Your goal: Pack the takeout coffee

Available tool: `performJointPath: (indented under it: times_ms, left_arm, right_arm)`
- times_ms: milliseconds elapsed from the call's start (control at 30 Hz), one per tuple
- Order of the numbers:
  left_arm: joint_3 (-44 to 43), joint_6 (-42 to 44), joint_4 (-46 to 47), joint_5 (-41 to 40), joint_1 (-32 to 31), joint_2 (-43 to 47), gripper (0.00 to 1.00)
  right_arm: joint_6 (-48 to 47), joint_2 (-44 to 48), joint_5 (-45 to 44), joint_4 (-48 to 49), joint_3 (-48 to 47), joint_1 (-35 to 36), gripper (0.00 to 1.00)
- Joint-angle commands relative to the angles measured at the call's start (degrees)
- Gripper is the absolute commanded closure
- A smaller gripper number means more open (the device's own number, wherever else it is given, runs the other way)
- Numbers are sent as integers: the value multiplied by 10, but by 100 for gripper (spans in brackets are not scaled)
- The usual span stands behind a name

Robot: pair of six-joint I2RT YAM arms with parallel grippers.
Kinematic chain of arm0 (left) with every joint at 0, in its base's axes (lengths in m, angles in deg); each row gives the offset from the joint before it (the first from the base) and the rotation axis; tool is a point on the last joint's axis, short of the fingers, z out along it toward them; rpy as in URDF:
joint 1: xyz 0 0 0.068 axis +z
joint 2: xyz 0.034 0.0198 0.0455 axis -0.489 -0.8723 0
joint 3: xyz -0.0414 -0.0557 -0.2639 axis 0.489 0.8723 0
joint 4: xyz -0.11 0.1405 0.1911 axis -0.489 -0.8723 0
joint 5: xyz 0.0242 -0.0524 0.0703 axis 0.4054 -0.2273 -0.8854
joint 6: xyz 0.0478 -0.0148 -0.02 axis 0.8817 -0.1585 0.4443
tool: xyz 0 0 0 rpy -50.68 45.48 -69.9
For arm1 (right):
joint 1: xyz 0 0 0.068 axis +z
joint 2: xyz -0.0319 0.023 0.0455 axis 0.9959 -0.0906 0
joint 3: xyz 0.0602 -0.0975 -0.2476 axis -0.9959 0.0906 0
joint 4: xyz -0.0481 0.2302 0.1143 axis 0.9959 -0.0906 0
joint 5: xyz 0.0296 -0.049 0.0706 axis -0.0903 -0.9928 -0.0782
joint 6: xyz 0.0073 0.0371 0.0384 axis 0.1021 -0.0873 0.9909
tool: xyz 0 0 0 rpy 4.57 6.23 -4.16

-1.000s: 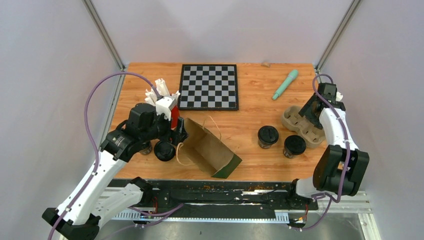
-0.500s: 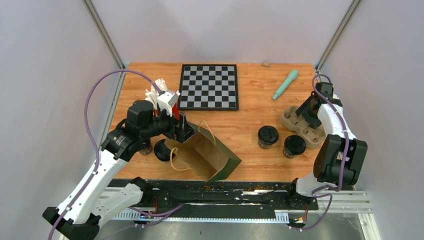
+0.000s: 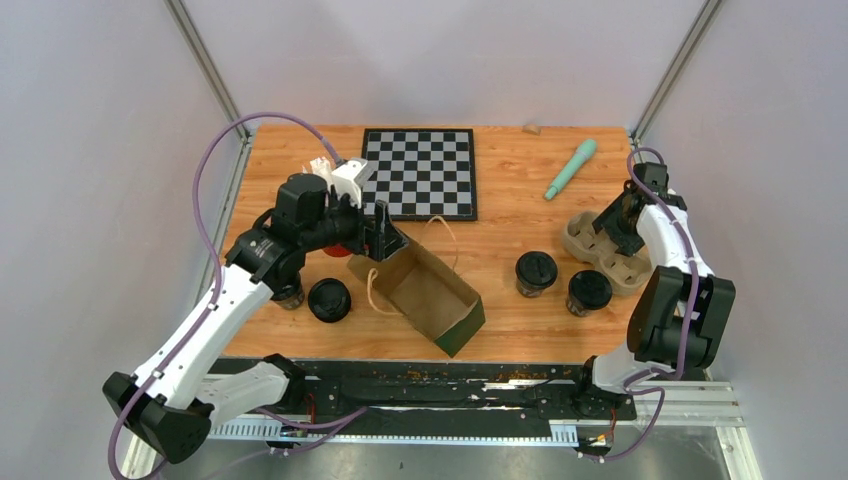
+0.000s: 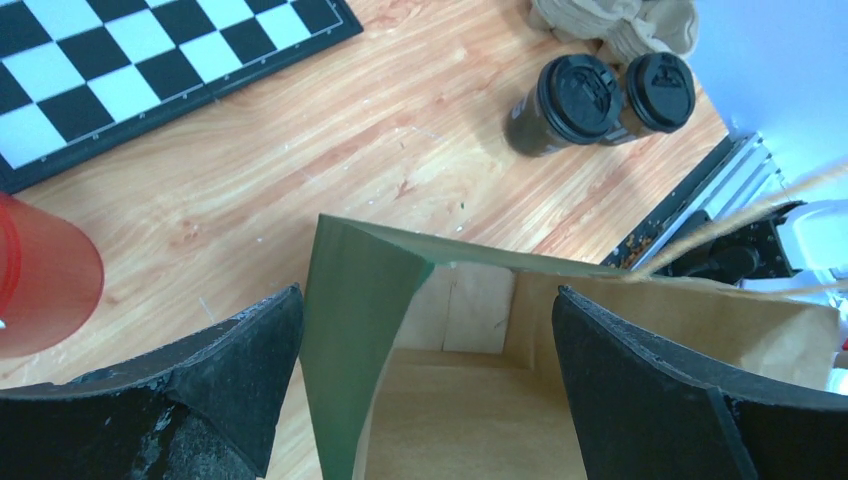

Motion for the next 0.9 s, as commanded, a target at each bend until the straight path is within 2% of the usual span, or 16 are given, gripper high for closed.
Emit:
performJointPath:
  times_ms: [0, 200, 333, 533, 700, 867]
  left_arm:
    - [-45, -12, 39, 13, 3, -28, 0]
    - [-75, -13, 33, 26, 3, -51, 0]
    - [-108, 15, -5, -3, 2, -51, 0]
    - [-123, 53, -66, -66, 3, -38, 0]
    - [-126, 67, -88, -79, 2, -38, 0]
    - [-117, 74, -103, -100, 3, -43, 0]
  right_arm:
    - [23, -12, 15, -24, -28, -2, 42]
    - [22, -8, 9, -22, -12, -2, 41]
    - [28, -14, 10, -27, -12, -2, 37]
    - [28, -20, 1, -43, -23, -2, 37]
    - [27, -11, -11, -41, -17, -2, 36]
    - [25, -17, -7, -29, -3, -2, 41]
